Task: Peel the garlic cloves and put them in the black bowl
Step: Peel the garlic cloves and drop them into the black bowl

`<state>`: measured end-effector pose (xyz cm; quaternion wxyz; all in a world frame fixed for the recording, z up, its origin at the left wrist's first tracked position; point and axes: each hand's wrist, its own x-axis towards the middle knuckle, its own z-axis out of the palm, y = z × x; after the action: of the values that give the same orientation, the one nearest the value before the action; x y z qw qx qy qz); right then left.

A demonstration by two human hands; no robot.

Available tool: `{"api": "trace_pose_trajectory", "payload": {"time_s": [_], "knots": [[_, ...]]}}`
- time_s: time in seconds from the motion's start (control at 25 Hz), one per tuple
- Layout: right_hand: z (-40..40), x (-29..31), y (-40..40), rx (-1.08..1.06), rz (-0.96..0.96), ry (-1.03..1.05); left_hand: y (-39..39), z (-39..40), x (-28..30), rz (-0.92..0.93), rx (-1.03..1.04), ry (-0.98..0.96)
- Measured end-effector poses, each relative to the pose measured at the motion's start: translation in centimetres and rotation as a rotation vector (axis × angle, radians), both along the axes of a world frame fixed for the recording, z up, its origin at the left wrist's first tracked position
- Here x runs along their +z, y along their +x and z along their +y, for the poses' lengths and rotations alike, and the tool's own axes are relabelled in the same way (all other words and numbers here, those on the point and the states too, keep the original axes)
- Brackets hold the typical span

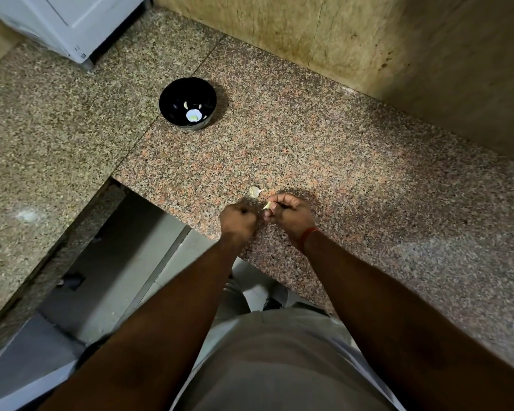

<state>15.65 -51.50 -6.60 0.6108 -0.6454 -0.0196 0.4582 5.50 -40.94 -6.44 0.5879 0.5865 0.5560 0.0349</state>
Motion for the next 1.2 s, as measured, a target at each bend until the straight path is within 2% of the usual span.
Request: {"api": "trace_pose_trajectory", "payload": {"time_s": [0.32,0.56,0.84,1.2], "knots": [[-0.4,-0.4,0.3,0.043,-0.066,-0.052,0.1,-0.2,1.4,-0.147,-0.008,-0.193],[-0.7,0.4,0.9,0.146,-0.137,-0.043,-0.1,-0.1,1.0,-0.146,-0.041,-0.124],[-0.8,0.2,1.1,0.115,-0.092,-0.005,0.1,-0.3,1.2,-0.156,0.013,-0.124],[-0.9,0.3,1.6,0.077,0.033,0.035,-0.3,0.0,1.2,-0.312,0.079,-0.227]]}}
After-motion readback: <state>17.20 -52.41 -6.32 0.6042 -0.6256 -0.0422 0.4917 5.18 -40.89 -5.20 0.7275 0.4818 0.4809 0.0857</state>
